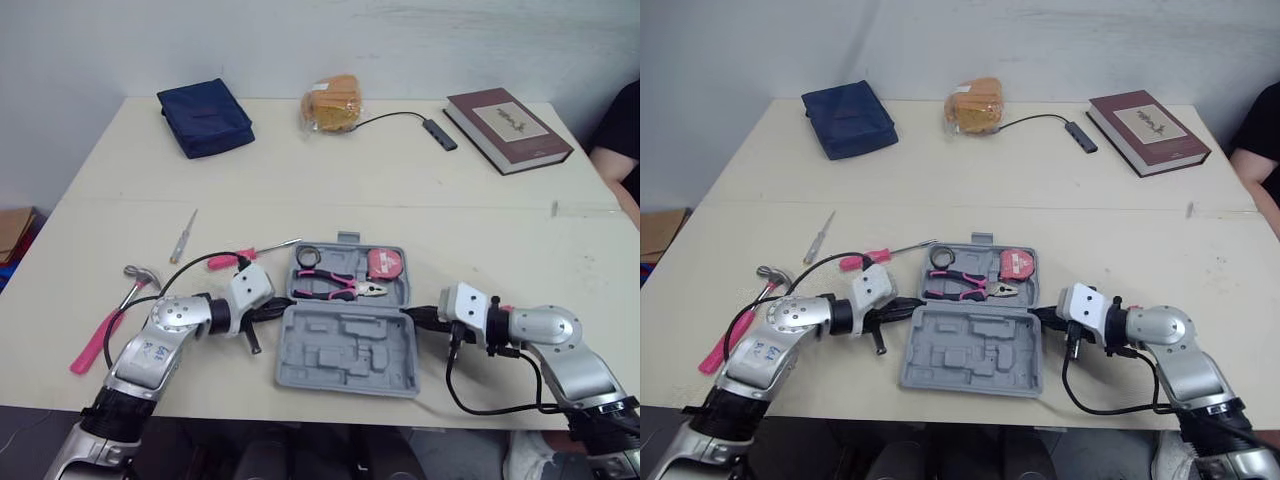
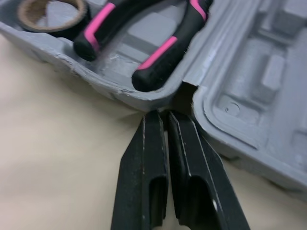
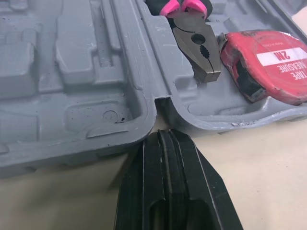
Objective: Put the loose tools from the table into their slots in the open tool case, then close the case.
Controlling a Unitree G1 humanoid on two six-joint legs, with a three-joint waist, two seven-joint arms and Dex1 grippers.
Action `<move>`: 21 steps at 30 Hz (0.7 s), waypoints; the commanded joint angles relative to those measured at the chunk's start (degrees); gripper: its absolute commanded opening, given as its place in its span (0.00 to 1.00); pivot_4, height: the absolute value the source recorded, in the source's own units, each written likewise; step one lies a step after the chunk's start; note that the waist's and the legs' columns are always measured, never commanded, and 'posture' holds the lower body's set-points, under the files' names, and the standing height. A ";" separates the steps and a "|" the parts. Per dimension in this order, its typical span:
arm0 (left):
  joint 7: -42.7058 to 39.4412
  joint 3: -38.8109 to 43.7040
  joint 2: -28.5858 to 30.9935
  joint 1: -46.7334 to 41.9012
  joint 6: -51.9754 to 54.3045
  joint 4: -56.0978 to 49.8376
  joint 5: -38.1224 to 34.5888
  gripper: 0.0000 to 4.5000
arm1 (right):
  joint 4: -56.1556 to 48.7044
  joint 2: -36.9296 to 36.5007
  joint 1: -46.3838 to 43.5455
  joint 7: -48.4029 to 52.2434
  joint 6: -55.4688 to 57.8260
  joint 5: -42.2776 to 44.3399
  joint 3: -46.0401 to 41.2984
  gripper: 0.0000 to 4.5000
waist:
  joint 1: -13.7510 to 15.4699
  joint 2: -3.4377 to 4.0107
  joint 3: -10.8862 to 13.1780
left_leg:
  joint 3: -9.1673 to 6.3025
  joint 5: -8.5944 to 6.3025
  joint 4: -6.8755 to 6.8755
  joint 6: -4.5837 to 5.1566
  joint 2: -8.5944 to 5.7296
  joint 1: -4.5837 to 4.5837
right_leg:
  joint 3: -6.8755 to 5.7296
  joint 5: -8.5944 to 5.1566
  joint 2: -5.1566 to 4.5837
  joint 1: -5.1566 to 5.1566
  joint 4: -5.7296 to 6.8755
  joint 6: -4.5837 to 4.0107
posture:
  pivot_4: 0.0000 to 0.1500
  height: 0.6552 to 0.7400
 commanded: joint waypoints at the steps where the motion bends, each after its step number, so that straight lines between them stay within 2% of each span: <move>1: -1.84 -2.37 0.27 1.98 0.90 -2.07 -0.20 0.03 | -1.77 -0.34 0.09 2.71 0.51 1.50 1.16 0.00 | 0.00 0.00 0.00 | 0.00 0.00 0.00 0.00 0.00 0.00 | 0.00 0.00 0.00 0.00 0.00 0.00 | 1.00 1.00; 9: 0.46 -0.51 -0.04 1.95 -0.21 -0.18 1.19 0.03 | -2.89 0.28 1.53 2.71 2.79 2.56 0.49 0.00 | 0.03 0.00 -0.01 | 0.00 -0.01 0.00 0.02 0.01 0.05 | 0.00 0.00 -0.02 0.05 0.00 0.00 | 1.00 1.00; 15: 0.02 3.18 2.86 4.17 -1.97 -0.91 0.86 0.03 | -0.83 -1.94 2.67 2.37 2.42 3.59 -3.57 0.00 | -0.08 0.00 -0.01 | -0.01 -0.01 -0.04 0.02 0.02 0.07 | 0.00 0.00 -0.01 0.08 -0.02 -0.01 | 1.00 1.00; 17: -3.35 7.18 5.01 5.94 -4.46 -2.20 -2.66 0.03 | -1.18 -4.18 4.05 4.74 2.94 7.37 -7.60 0.00 | -0.17 0.00 -0.01 | 0.00 -0.01 -0.04 0.02 0.03 0.07 | 0.01 0.00 -0.01 0.06 -0.02 -0.01 | 1.00 1.00; 21: -12.93 15.86 8.31 11.32 -7.50 -4.87 -13.21 0.03 | -5.39 -6.41 7.49 7.36 11.85 18.97 -15.76 0.00 | -0.17 0.00 0.00 | -0.01 -0.01 -0.09 0.02 0.09 0.03 | 0.00 -0.02 -0.03 0.02 -0.06 -0.04 | 1.00 1.00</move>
